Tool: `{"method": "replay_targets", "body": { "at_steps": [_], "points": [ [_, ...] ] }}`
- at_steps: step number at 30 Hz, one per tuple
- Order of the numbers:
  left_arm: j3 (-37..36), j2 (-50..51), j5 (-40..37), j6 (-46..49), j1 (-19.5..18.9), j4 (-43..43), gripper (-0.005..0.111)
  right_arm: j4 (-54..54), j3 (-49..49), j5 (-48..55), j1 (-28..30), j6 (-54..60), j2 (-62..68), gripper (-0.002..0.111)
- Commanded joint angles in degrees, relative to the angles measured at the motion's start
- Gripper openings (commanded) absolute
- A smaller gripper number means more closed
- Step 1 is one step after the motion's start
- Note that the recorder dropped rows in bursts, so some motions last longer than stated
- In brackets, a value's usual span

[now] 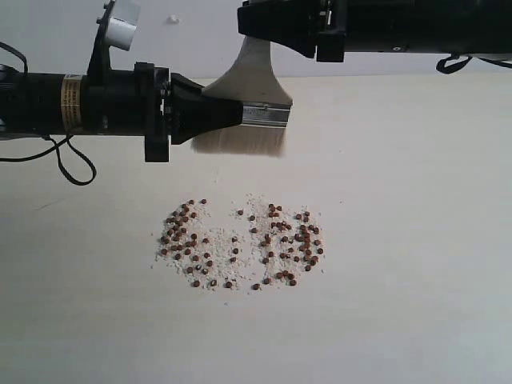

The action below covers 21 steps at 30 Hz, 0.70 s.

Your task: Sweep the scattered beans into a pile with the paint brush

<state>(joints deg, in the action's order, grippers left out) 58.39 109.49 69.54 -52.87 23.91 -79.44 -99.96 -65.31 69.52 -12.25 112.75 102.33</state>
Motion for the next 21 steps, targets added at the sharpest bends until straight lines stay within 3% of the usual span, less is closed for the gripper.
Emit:
{"method": "replay_targets", "body": {
  "at_steps": [1,12,21],
  "points": [
    [0.27,-0.09,0.42,0.12,0.08,3.15,0.0,0.01,0.25,0.45,0.23,-0.43,-0.25,0.0],
    [0.27,-0.09,0.42,1.96,0.08,9.39,0.0,0.01,0.25,0.45,0.23,-0.43,-0.25,0.0],
    [0.27,-0.09,0.42,1.83,1.41,9.17,0.0,0.01,0.25,0.45,0.23,-0.43,-0.25,0.0]
  ]
}}
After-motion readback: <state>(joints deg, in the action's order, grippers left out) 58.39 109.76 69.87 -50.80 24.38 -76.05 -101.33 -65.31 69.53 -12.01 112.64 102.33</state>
